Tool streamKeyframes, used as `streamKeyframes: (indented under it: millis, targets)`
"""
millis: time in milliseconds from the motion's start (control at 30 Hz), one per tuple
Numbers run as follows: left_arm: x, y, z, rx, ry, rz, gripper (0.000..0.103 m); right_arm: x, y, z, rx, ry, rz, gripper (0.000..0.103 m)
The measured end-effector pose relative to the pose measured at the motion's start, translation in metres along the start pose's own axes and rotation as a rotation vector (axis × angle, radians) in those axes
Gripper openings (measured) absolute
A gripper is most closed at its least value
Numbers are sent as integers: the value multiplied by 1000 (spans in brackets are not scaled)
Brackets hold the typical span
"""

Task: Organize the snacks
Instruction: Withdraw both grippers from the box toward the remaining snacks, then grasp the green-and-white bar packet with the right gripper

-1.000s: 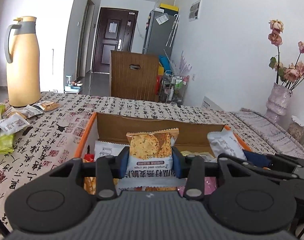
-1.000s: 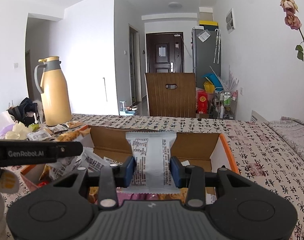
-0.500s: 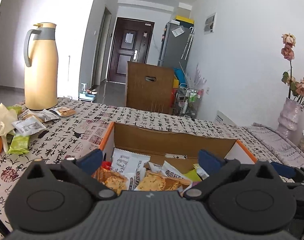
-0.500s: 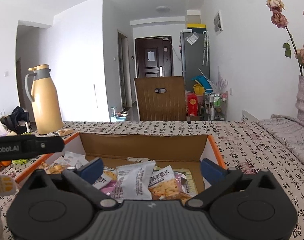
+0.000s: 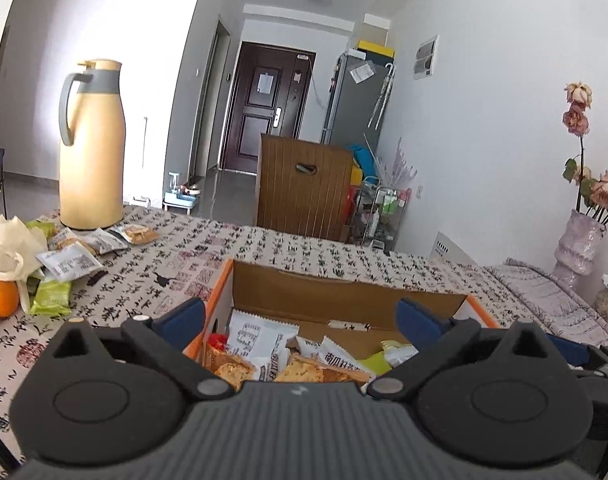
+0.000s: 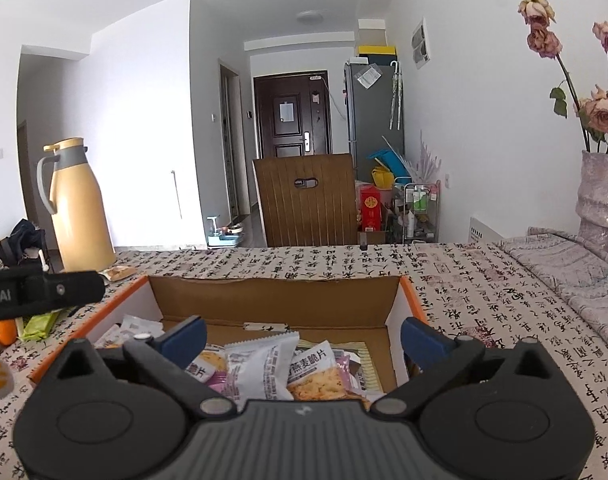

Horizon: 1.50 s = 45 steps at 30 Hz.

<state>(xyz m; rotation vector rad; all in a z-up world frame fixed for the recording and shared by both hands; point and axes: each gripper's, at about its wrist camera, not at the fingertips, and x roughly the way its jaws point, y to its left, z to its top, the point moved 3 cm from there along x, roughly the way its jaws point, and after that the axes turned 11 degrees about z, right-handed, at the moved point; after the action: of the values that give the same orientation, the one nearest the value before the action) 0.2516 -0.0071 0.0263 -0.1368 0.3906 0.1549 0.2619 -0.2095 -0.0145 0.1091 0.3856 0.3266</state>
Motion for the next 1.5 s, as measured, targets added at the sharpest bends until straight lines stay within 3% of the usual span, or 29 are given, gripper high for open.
streamKeyframes:
  millis: [333, 767, 1333, 1500]
  targets:
    - [-33, 22, -6, -13, 22, 0, 103, -28, 26, -7, -21, 33, 24, 103]
    - [-56, 56, -44, 3, 126, 11, 103, -49, 60, -56, -23, 183, 37, 103]
    - [-58, 77, -101, 81, 284, 40, 103, -38, 70, -104, 26, 365, 27, 103]
    - [-54, 76, -108, 91, 303, 36, 103, -32, 68, -113, 19, 417, -20, 103]
